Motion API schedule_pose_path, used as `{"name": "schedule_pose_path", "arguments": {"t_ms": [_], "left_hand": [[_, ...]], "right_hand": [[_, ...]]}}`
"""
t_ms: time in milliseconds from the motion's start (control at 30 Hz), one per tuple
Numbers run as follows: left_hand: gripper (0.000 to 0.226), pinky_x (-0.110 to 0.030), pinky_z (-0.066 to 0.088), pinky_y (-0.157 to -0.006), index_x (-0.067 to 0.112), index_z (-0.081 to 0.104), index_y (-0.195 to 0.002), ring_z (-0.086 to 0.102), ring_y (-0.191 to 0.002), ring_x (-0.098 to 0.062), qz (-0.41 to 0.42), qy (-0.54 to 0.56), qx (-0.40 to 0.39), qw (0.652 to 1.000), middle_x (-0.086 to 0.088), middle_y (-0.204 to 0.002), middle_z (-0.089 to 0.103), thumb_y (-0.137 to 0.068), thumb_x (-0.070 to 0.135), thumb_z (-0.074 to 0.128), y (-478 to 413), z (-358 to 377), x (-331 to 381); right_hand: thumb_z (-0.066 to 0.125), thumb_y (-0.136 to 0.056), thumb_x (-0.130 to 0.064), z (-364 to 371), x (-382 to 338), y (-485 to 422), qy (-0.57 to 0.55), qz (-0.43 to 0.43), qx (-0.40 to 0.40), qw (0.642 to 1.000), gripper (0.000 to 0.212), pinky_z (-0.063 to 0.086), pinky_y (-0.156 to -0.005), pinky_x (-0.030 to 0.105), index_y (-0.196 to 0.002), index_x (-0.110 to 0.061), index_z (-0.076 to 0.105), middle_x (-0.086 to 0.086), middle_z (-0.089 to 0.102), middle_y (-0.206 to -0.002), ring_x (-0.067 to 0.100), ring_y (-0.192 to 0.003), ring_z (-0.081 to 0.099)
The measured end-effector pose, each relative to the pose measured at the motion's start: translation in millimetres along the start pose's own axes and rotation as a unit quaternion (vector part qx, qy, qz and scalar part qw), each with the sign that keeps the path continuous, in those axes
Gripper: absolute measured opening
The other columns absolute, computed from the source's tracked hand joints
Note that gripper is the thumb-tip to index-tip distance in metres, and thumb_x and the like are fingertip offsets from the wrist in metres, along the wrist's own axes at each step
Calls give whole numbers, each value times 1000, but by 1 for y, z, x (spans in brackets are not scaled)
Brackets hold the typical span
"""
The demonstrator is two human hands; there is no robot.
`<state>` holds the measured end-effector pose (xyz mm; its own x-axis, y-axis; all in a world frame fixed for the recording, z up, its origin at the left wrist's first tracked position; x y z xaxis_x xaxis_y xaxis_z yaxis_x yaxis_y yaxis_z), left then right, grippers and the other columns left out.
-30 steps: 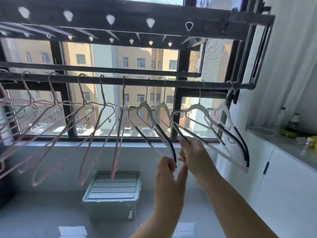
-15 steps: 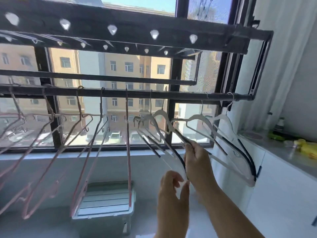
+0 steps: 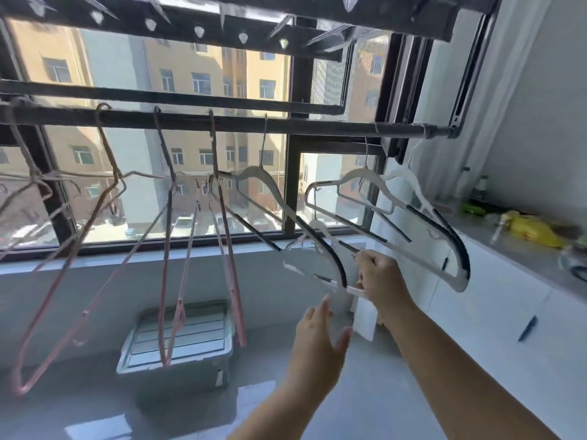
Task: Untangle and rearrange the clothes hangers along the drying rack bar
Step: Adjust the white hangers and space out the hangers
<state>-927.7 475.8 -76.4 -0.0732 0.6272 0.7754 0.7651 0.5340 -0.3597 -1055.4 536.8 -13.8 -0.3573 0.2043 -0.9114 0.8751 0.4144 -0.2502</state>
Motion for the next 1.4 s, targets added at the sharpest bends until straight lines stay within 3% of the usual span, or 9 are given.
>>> {"name": "schedule_pose_path", "arguments": {"t_ms": [233,367,500,600,700,900,1133,1300,1400], "left_hand": [[79,-34,6,-113,18,-2,-144,8,-139,-26,-134,-33,16,990,-15,-149,13,-89,22,54,-22,-8,-69],[72,-38,13,-113,14,16,-143,18,-137,-27,-175,-100,17,979,-13,-149,21,-86,26,59,-40,-17,-105],[24,-40,44,-91,13,63,-100,60,-94,-20,-180,-40,-62,981,-10,-97,66,-85,31,59,-37,-3,-122],[11,-17,41,-62,13,60,-80,50,-53,2,-166,24,-112,980,1,-64,57,-89,12,54,-21,9,-110],[14,-18,40,-59,12,61,-84,48,-52,-6,-194,4,-118,974,3,-60,54,-91,13,50,-9,18,-114],[20,-26,38,-60,17,63,-88,47,-57,-14,-284,80,-14,955,-1,-64,54,-94,12,44,2,28,-125],[13,-28,45,-63,13,56,-96,44,-64,-9,-363,344,148,853,-1,-70,46,-94,10,44,-10,50,-104],[19,-33,48,-72,16,56,-90,45,-66,-9,-365,405,187,817,0,-72,47,-94,4,42,-20,67,-82],[16,-29,47,-68,14,51,-100,44,-65,-8,-360,412,194,815,-1,-72,46,-94,4,41,-27,80,-64]], "right_hand": [[65,-84,-18,-32,65,26,-16,49,-70,996,12,40,-53,20,-87,-10,73,-14,55,-47,7,-47,46],[66,-83,-20,-52,90,27,-29,80,-134,987,12,31,-40,11,-79,-10,73,-12,43,-38,3,-37,36],[63,-84,-20,-71,108,23,-27,77,-186,979,15,38,-57,16,-77,-11,73,-13,59,-48,1,-47,45],[67,-82,-24,-86,132,8,36,54,-139,988,13,43,-72,29,-76,-15,74,8,70,-73,15,-69,59],[67,-81,-25,-89,155,-6,229,6,-79,970,35,38,-95,37,-114,-13,62,15,58,-113,31,-109,52],[50,-76,-32,-31,152,43,242,-46,-217,945,54,21,-102,21,-127,-15,48,7,44,-128,23,-126,37],[50,-92,-29,24,153,125,144,-57,-389,908,38,26,-100,16,-129,-24,46,-4,46,-131,7,-121,40],[45,-92,-39,30,159,147,102,1,-407,907,50,30,-103,25,-138,-26,29,-7,43,-132,8,-123,38],[41,-94,-28,19,149,138,88,-15,-353,931,37,38,-92,24,-130,-27,33,-11,50,-109,4,-98,46]]}}
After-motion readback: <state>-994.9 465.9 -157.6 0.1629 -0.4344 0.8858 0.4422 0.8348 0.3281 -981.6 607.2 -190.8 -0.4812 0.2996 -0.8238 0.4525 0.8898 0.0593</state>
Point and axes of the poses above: each hand's wrist, its own y-axis away from the middle knuckle, its own z-axis out of the palm, x = y × z, the point moved 9 cm from there along -y, towards the middle knuckle
